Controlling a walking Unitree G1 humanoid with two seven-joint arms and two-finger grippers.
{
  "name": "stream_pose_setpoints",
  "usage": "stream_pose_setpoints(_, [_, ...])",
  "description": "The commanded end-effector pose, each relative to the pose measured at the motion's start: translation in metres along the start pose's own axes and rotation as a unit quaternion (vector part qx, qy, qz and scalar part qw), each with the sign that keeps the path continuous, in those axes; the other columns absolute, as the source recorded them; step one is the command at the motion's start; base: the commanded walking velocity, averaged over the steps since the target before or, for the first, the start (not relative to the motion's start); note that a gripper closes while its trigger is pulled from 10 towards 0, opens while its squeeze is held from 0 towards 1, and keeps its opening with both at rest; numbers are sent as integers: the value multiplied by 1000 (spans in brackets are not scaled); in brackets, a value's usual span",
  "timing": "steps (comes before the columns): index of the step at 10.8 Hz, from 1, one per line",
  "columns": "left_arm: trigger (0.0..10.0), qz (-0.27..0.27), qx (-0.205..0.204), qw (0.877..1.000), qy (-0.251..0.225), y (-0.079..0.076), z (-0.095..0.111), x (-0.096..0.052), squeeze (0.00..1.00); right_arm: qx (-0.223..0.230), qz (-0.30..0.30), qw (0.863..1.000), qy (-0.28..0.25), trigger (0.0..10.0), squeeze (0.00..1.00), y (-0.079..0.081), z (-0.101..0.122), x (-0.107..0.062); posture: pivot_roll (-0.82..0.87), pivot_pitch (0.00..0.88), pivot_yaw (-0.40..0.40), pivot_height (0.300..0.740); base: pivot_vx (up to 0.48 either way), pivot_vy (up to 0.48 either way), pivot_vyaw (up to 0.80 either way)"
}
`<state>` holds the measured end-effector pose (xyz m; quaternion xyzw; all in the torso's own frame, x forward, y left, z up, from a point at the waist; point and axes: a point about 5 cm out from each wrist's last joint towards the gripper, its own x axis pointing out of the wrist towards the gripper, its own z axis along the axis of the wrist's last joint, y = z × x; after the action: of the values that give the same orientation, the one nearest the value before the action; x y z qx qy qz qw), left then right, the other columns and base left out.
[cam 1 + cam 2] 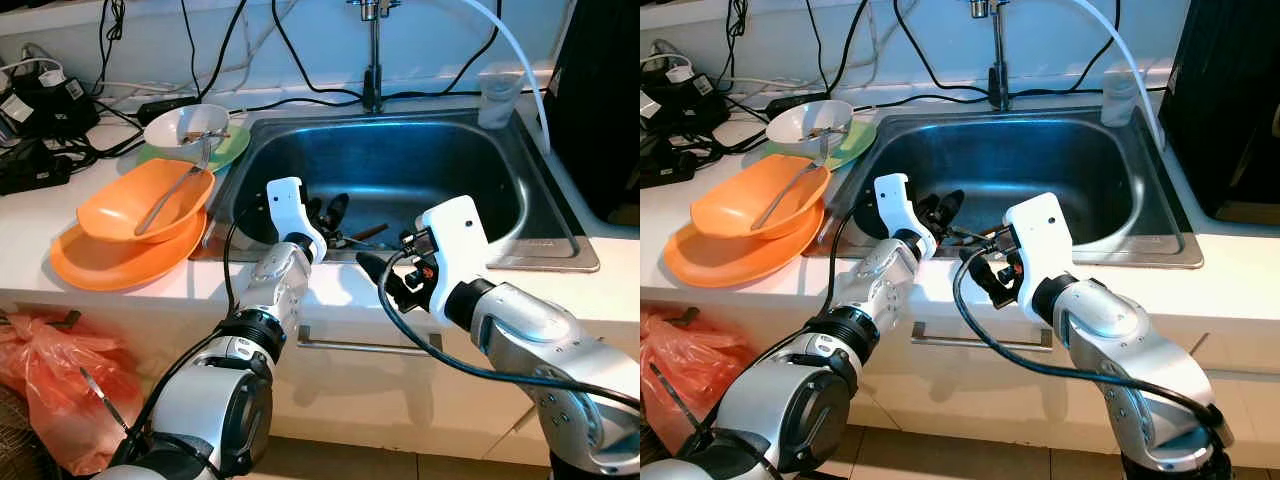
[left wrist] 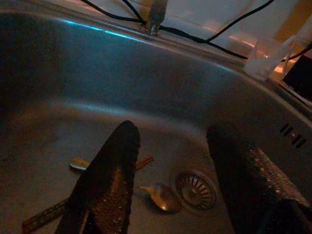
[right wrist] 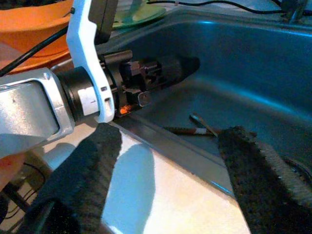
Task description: Kitchen organization
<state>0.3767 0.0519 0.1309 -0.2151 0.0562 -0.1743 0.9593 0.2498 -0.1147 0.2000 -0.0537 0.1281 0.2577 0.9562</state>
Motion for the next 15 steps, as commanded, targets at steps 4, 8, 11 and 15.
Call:
stream_pose_setpoints(4, [10000, -43, 64, 992, -105, -28, 41, 9, 1000, -24, -28, 999, -31, 10000, 1000, -4, 6, 4, -293, 0, 137, 740, 0, 0, 0])
stream_pose_setpoints(8, [10000, -50, 117, 976, -179, -30, 70, 4, 1000, -11, -19, 998, -67, 10000, 1000, -3, 9, 8, -264, 0, 126, 740, 0, 0, 0])
stream_pose_setpoints(11, [10000, -5, 178, 954, -240, -10, 97, -13, 1000, -10, 33, 994, -103, 10000, 1000, 10, 12, 10, -217, 0, 113, 740, 0, 0, 0])
stream_pose_setpoints(15, [10000, 126, 233, 935, -234, 49, 110, -36, 1000, -4, 75, 989, -125, 10000, 1000, 20, 13, 12, -178, 0, 97, 740, 0, 0, 0])
